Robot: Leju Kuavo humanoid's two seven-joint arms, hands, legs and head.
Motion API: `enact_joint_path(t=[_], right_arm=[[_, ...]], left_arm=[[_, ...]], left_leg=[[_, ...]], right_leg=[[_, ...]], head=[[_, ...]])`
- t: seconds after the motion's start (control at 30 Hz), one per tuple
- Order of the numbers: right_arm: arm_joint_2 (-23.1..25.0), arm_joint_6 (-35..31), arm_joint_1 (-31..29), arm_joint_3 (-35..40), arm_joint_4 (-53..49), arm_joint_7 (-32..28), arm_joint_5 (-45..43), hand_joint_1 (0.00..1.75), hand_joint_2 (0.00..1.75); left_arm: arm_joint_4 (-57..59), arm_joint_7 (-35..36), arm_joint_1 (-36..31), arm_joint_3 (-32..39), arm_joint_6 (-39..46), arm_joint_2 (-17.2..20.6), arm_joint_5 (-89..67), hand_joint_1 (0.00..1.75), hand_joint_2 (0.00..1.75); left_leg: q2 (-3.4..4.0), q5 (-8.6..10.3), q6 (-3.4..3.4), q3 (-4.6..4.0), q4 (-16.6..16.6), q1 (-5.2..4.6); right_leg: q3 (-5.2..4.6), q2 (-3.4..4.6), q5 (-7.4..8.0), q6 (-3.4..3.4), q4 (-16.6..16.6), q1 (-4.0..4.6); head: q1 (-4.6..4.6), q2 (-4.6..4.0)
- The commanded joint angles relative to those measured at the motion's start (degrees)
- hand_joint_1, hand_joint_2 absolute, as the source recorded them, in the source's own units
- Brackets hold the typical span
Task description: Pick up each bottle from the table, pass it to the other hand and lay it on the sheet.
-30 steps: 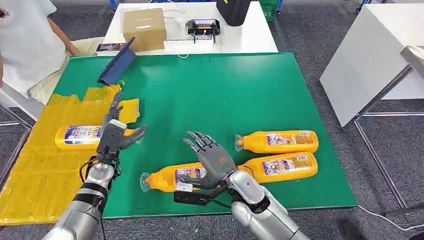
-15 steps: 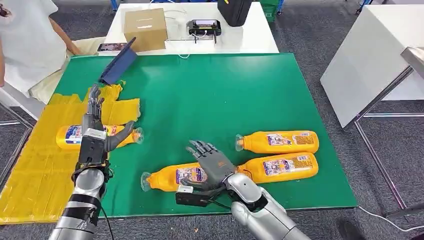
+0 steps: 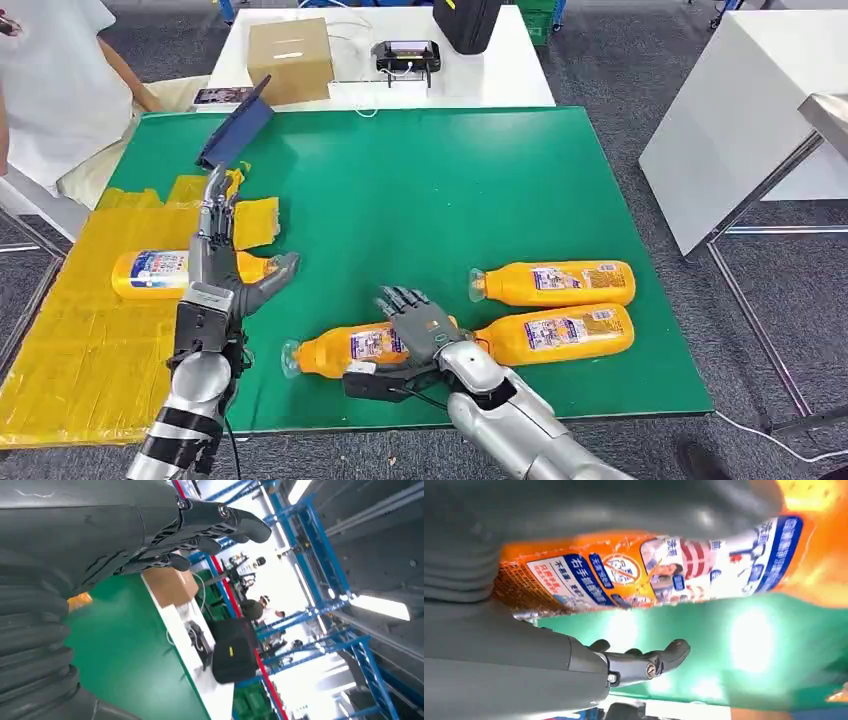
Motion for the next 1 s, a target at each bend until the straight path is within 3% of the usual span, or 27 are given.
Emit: enact_joint_path(t=[0.03, 0.17, 0.2, 0.23, 0.27, 0.7, 0.93, 0.97, 1.0], right_arm=[[1.3, 0.04, -2.96, 0.87, 12.26, 1.08, -0.17, 0.0, 1.75], [1.63, 0.18, -3.86, 1.43, 15.56, 3.38, 1.91, 0.03, 1.75], [1.7, 0.21, -3.89, 1.4, 15.76, 3.41, 1.93, 1.36, 1.75], [1.75, 0.34, -4.04, 1.25, 16.28, 3.36, 1.92, 1.71, 1.75], [1.86, 0.23, -4.2, 1.07, 16.82, 3.09, 1.94, 1.75, 1.75], [1.94, 0.09, -4.63, -0.34, 17.42, 2.75, 1.89, 1.75, 1.75], [1.95, -0.56, -4.61, -0.69, 17.4, 2.95, 2.16, 1.75, 1.75], [1.96, -1.31, -4.5, -1.04, 17.18, 3.07, 2.16, 1.61, 1.75], [1.97, -1.9, -4.42, -1.24, 16.94, 3.15, 2.13, 0.86, 1.75]], left_arm=[[1.71, 0.55, -1.53, -3.61, 0.0, 0.17, 0.69, 0.0, 1.75], [2.44, 0.73, -1.59, -4.11, 0.09, -0.06, 1.18, 0.0, 1.75], [2.52, 0.74, -1.58, -4.19, 0.1, -0.12, 1.25, 0.0, 1.75], [2.55, 0.74, -1.6, -4.26, 0.12, -0.2, 1.46, 0.0, 1.75], [2.57, 0.71, -1.67, -4.45, 0.12, -0.16, 1.69, 0.0, 1.75], [3.27, 0.71, -1.97, -4.66, 0.03, -0.15, 2.55, 0.0, 1.75], [2.9, 0.65, -1.83, -4.67, 0.0, -0.05, 2.7, 0.0, 1.75], [2.81, 0.66, -1.74, -4.62, 0.01, -0.05, 2.73, 0.0, 1.75], [2.77, 0.66, -1.67, -4.59, 0.01, -0.04, 2.73, 0.0, 1.75]], left_leg=[[-0.13, -0.03, -0.05, 0.19, -0.03, 0.07], [-0.13, -0.03, -0.07, 0.35, -0.04, 0.08], [-0.19, -0.04, -0.09, 0.41, -0.06, 0.11], [-0.11, -0.02, -0.07, 0.38, -0.04, 0.11], [-0.14, -0.02, -0.08, 0.43, -0.05, 0.1], [-0.15, 0.06, -0.06, 0.72, -0.1, 0.08], [-0.25, 0.02, -0.08, 0.8, -0.08, 0.13], [-0.16, 0.05, -0.05, 0.77, -0.08, 0.09], [-0.22, 0.03, -0.08, 0.81, -0.09, 0.13]], right_leg=[[0.23, 0.07, -0.04, -0.06, -0.07, 0.04], [0.36, 0.12, -0.02, -0.1, -0.09, 0.04], [0.44, 0.14, -0.03, -0.15, -0.12, 0.05], [0.37, 0.12, 0.07, -0.22, -0.12, 0.07], [0.39, 0.14, 0.07, -0.26, -0.12, 0.05], [0.11, 0.0, 0.07, -0.28, -0.15, 0.03], [0.84, 0.05, 0.03, -0.26, -0.18, 0.06], [0.77, 0.04, 0.07, -0.22, -0.15, 0.03], [0.83, 0.07, 0.05, -0.25, -0.19, 0.06]], head=[[0.0, 0.0], [0.0, 0.0], [0.0, 0.0], [0.02, 0.0], [0.0, 0.0], [0.0, 0.0], [0.0, 0.0], [0.0, 0.0], [0.0, 0.0]])
